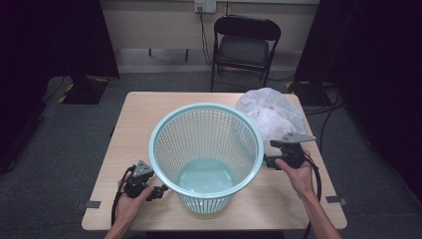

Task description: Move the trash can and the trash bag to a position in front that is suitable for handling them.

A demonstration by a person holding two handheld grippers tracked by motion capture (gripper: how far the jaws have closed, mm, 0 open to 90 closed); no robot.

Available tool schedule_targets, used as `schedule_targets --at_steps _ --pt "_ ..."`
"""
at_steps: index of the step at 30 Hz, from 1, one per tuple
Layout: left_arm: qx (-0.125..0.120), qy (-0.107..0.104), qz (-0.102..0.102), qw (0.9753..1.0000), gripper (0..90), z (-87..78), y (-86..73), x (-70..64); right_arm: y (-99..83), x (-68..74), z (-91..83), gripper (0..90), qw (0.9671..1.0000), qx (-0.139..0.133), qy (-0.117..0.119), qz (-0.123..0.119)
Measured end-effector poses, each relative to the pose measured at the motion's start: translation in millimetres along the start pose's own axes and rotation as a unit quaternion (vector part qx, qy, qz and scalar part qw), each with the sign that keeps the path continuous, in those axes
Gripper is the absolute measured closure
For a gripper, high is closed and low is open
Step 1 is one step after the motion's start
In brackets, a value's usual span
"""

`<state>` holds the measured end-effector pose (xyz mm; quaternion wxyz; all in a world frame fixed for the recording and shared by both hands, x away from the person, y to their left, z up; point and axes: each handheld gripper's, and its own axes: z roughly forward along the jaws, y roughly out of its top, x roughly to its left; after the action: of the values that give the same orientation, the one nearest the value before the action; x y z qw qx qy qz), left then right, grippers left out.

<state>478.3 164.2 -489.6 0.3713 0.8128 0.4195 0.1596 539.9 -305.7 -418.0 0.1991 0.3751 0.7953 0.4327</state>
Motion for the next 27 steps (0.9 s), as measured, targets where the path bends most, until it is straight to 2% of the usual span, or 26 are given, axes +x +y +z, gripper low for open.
schedule_targets --at_steps 1,4,5,6,7,10,15,20,27 --pt "0.003 0.013 0.010 0.9999 19.9 1.1 -0.7 -1.2 -1.7 -2.3 2.9 26.4 1.0000 0.005 0.000 0.001" --pt "0.006 0.022 0.018 0.9996 19.6 3.2 -2.8 -1.1 -6.7 -7.9 12.1 29.4 0.9996 0.022 -0.018 0.002" --pt "0.011 0.024 0.021 0.9994 19.3 3.8 -3.5 -0.6 -8.3 -9.1 14.8 34.0 0.9994 0.026 -0.022 0.002" --pt "0.012 0.023 0.019 0.9995 19.2 4.8 -4.5 -0.1 -9.9 -9.9 17.0 42.4 0.9994 0.027 -0.021 0.001" --pt "0.010 0.022 0.013 0.9996 18.2 5.3 -5.3 0.7 -11.8 -10.3 18.8 47.1 0.9994 0.024 -0.023 -0.001" --pt "0.005 0.026 0.010 0.9996 15.6 6.3 -6.0 2.0 -16.3 -9.8 23.4 63.9 0.9995 0.028 -0.014 0.000" --pt "-0.002 0.024 0.009 0.9997 14.2 8.0 -6.5 3.5 -18.8 -5.7 22.2 79.8 0.9997 0.025 -0.003 -0.006" --pt "-0.001 0.024 0.009 0.9997 13.4 8.3 -6.2 4.0 -30.1 -1.7 11.8 86.7 0.9996 0.027 0.004 -0.006" --pt "0.002 0.024 0.013 0.9996 11.1 9.5 -5.2 5.7 -46.6 4.3 -11.0 88.2 0.9997 0.024 0.007 -0.007"
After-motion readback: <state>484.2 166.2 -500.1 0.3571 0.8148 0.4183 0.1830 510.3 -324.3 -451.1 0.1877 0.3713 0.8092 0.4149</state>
